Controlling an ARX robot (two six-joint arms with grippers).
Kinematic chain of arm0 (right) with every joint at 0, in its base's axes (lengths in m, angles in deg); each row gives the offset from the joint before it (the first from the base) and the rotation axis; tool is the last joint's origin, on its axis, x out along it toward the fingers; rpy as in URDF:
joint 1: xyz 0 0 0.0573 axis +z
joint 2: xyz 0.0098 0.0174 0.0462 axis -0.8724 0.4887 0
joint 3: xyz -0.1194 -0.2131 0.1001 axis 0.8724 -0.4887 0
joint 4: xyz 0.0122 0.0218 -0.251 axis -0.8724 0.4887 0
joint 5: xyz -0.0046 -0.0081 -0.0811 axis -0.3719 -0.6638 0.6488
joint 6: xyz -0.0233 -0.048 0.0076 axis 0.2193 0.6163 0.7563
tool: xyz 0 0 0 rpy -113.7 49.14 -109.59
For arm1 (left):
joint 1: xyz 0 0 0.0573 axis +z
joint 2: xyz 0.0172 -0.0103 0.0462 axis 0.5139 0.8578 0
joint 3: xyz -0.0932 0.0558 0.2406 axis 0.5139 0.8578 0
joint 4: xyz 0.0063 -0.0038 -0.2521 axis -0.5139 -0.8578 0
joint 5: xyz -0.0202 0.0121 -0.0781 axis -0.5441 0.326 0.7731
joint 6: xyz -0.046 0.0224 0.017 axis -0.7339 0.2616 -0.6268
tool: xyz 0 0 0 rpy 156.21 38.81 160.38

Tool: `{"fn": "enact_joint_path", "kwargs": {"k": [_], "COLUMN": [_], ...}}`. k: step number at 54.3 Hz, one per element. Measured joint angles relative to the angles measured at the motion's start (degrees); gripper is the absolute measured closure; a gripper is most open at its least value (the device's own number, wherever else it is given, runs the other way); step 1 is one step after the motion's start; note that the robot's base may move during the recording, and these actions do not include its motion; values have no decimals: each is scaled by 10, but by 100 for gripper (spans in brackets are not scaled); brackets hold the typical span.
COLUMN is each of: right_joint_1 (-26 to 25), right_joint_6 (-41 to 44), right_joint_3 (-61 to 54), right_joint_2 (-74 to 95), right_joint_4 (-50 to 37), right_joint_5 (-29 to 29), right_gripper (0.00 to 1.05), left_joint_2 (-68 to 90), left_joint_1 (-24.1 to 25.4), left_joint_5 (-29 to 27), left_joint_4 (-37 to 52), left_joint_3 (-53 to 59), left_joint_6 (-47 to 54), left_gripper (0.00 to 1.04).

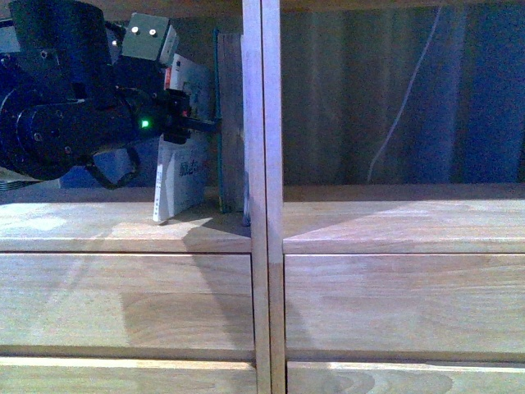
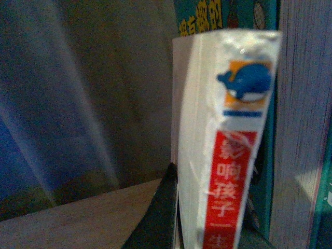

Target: Organize books on shelf

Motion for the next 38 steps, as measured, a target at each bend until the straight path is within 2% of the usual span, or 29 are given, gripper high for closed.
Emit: {"fn": "enact_joint_path", "kwargs": {"k": [26,38], "right_joint_1": [0,0], "right_joint_6": [0,0], "right_joint_3": [0,0], "right_joint_2": [0,0], "right_joint_4": [0,0], "right_joint_5": [0,0], "right_gripper": [6,7], "left_joint_2": [9,10], "left_joint_1": [-10,-11], "left_joint_5": [-12,-14], "left_joint_4": [0,0], "left_joint_3": [-8,-8], "left_joint_6": [1,1], "left_gripper": [98,98]}}
